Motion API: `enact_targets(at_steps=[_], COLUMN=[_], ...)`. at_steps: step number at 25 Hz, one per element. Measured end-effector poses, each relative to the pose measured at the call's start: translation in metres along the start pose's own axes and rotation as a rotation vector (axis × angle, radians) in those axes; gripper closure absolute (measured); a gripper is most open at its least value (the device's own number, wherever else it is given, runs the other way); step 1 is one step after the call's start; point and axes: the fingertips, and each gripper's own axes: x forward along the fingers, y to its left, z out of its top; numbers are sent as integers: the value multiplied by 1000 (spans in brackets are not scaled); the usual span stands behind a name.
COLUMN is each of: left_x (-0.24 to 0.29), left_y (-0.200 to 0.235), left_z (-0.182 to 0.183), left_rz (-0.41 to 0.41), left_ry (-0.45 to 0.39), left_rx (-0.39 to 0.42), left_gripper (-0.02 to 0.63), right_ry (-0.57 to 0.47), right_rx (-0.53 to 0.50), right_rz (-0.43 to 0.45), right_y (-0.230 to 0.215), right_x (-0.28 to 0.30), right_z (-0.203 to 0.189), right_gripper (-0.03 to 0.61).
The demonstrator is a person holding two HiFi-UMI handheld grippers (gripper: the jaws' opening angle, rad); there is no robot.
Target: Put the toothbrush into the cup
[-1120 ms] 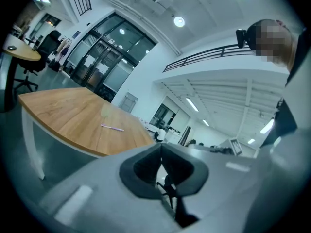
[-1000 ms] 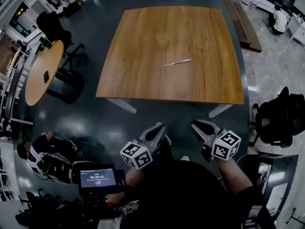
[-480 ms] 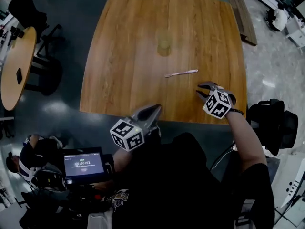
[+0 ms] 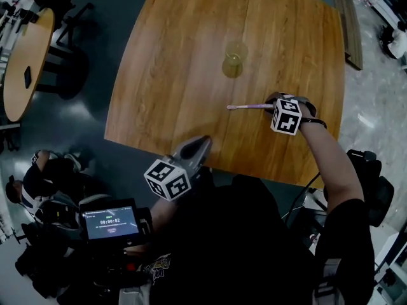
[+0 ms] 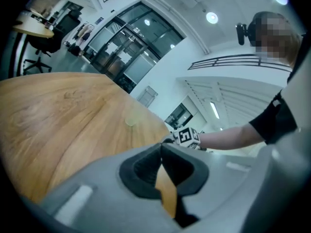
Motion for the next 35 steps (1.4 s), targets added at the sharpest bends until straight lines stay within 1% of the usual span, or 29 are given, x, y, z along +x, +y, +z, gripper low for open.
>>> enact_targets(at_steps=[2, 6, 8, 10, 11, 12, 14, 16, 17, 18, 20, 21, 23, 25, 26, 29, 31, 32, 33, 35], left_x=[2, 2, 5, 10, 13, 16, 23, 32, 38, 45, 58, 63, 69, 73, 73, 75, 77, 77, 77, 76], left_y=[-1, 7, 10, 10, 10, 8, 4, -3, -8, -14, -24, -29, -41, -50, -53, -58, -60, -60, -59, -49], left_z=[-3, -8, -10, -9, -7, -2, 14, 38, 54, 69, 95, 104, 117, 122, 124, 127, 129, 133, 140, 166], left_rz=[28, 75, 84, 84, 81, 76, 58, 21, -6, -36, -87, -108, -151, -188, -204, -254, -272, -273, -265, -227], left_ry=[-36, -59, -60, -60, -62, -66, -85, -122, -144, -162, -178, -179, -180, -179, -180, -169, -161, -168, -183, -251], left_rx=[-16, -38, -43, -41, -38, -31, -12, 18, 41, 71, 138, 167, 209, 230, 230, 202, 205, 217, 232, 270], left_gripper=[614, 615, 614, 614, 614, 614, 614, 614, 601, 569, 534, 518, 506, 513, 561, 574, 577, 577, 578, 577], right_ry=[-3, -27, -53, -122, -182, -264, -479, -703, -797, -874, -990, -1030, -1073, -1087, -1091, -1109, -1117, -1119, -1123, -1145], right_rx=[-33, -48, -44, 14, 75, 157, 354, 528, 593, 642, 710, 731, 746, 741, 742, 764, 789, 816, 857, 961], right_rz=[49, 114, 116, 91, 71, 52, 23, 5, -8, -25, -58, -64, -64, -66, -68, -67, -77, -88, -99, -110], right_y=[4, 5, 2, -3, -5, -7, -6, -2, 0, 2, 4, 6, 11, 15, 16, 14, 11, 9, 8, 8], right_x=[12, 21, 21, 12, 3, -11, -46, -84, -101, -116, -137, -145, -155, -160, -162, -165, -163, -161, -159, -157], right_z=[-4, 1, 6, 15, 23, 33, 61, 91, 105, 118, 138, 146, 158, 165, 167, 169, 167, 164, 159, 146], right_gripper=[487, 511, 515, 517, 517, 517, 517, 517, 517, 517, 517, 517, 517, 517, 517, 517, 514, 504, 474, 479])
